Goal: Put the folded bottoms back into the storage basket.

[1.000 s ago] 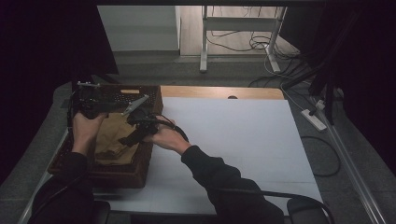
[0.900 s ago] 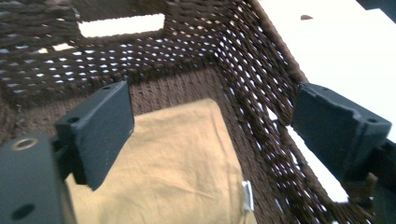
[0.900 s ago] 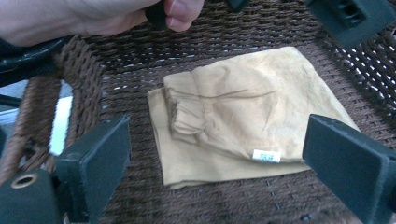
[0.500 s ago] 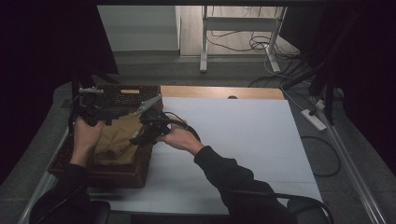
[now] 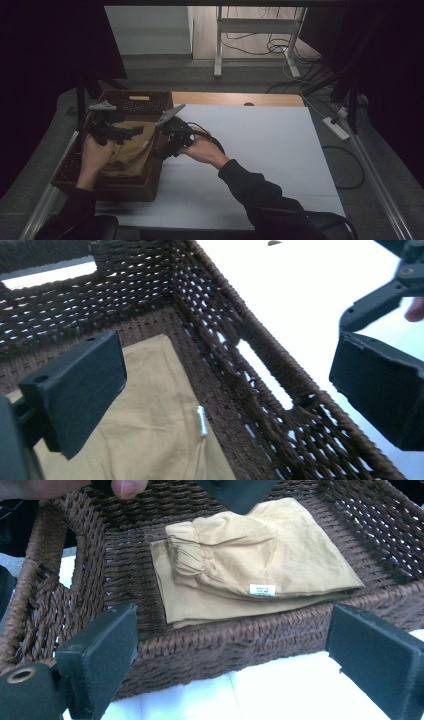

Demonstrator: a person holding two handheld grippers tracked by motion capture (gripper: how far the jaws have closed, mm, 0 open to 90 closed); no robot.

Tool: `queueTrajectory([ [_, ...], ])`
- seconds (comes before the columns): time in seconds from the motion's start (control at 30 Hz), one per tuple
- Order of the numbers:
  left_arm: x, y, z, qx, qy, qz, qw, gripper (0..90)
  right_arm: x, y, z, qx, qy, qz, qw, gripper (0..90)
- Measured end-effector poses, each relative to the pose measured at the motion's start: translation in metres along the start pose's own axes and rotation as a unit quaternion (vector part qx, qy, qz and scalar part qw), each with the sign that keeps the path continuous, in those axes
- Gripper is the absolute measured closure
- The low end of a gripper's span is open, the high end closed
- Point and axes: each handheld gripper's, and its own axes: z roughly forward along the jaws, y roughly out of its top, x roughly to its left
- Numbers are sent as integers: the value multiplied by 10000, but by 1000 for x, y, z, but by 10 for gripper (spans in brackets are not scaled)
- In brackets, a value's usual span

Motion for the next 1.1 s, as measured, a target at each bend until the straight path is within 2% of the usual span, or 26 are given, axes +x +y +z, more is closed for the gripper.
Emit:
queueTrajectory([
  [0.33,-15,-9,-6,38,-107,53,9999,2,-1,-9,-9,-13,-49,22,10000,72],
  [0.47,-21,-13,-9,3,-142,111,9998,0,-2,-16,-14,8,-109,-5,9999,64],
  [0.63,-28,-17,-12,-37,-206,135,9997,0,-6,-27,-20,35,-156,76,9998,64],
  [0.77,-34,-19,-14,-32,-222,82,9997,0,-8,-34,-23,70,-199,131,9997,64],
  [0.9,-40,-22,-18,-78,-357,-15,9993,0,-7,-42,-29,67,-200,153,9997,49],
  [1.1,-54,-34,-26,-104,-308,25,9995,0,-7,-55,-41,65,-220,210,9995,41],
])
